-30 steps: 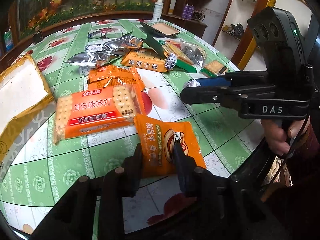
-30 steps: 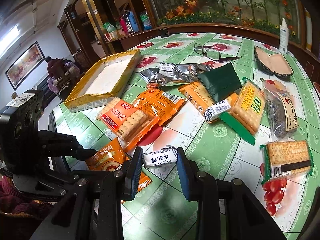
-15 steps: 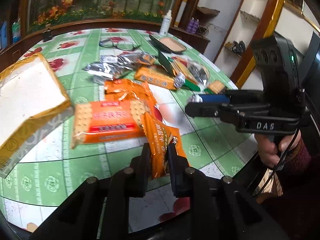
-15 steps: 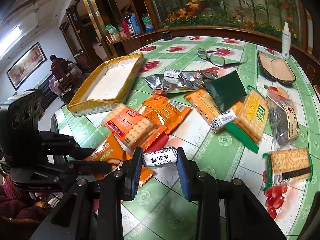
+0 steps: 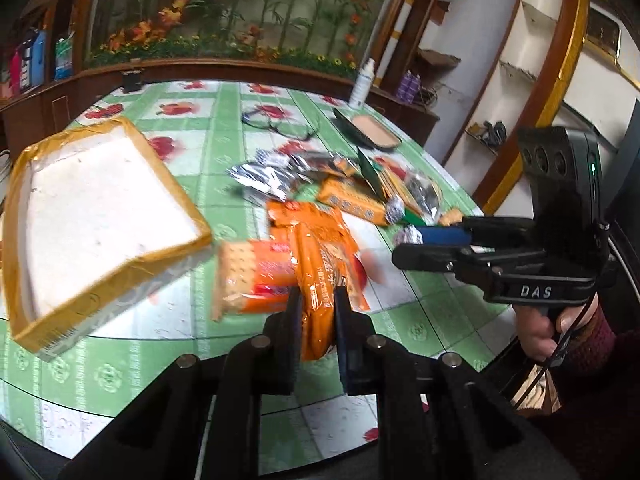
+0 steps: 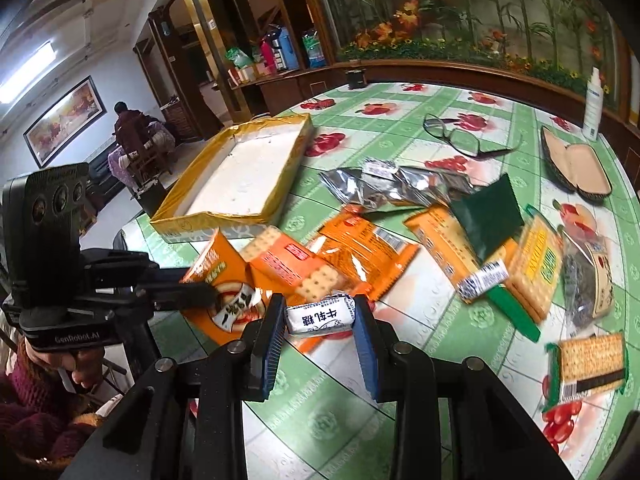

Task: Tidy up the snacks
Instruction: 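Release the orange packet into the tray with the left gripper while the right drops the candy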

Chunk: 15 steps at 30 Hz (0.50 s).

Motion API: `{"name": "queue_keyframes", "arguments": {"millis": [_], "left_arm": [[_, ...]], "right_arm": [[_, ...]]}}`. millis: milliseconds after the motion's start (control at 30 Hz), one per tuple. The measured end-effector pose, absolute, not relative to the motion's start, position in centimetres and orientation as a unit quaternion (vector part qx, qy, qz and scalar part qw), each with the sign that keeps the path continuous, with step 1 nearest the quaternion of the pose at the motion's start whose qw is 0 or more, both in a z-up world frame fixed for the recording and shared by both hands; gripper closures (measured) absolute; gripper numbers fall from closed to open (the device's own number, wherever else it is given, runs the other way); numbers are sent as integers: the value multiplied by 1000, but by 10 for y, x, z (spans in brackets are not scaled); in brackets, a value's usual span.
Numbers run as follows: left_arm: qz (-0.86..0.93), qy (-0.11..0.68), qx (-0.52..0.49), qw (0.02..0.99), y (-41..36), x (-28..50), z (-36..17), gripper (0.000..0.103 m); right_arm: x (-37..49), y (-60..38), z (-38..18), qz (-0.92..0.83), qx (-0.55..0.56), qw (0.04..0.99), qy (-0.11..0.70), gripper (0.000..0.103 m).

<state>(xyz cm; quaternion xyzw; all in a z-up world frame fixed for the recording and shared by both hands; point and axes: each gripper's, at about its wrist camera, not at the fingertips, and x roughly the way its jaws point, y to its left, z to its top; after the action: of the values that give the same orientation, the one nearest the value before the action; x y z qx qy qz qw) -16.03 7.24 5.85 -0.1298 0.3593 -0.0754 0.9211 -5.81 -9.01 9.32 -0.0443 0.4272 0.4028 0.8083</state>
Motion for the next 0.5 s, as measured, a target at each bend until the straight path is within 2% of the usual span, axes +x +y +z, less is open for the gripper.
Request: {"name": "queue_keyframes", "arguments": {"millis": [500], "left_arm": [[24, 287, -163, 944, 178, -178, 111, 89]], "right_arm": [[-24, -17, 105, 449, -56, 786, 421, 67]]}}
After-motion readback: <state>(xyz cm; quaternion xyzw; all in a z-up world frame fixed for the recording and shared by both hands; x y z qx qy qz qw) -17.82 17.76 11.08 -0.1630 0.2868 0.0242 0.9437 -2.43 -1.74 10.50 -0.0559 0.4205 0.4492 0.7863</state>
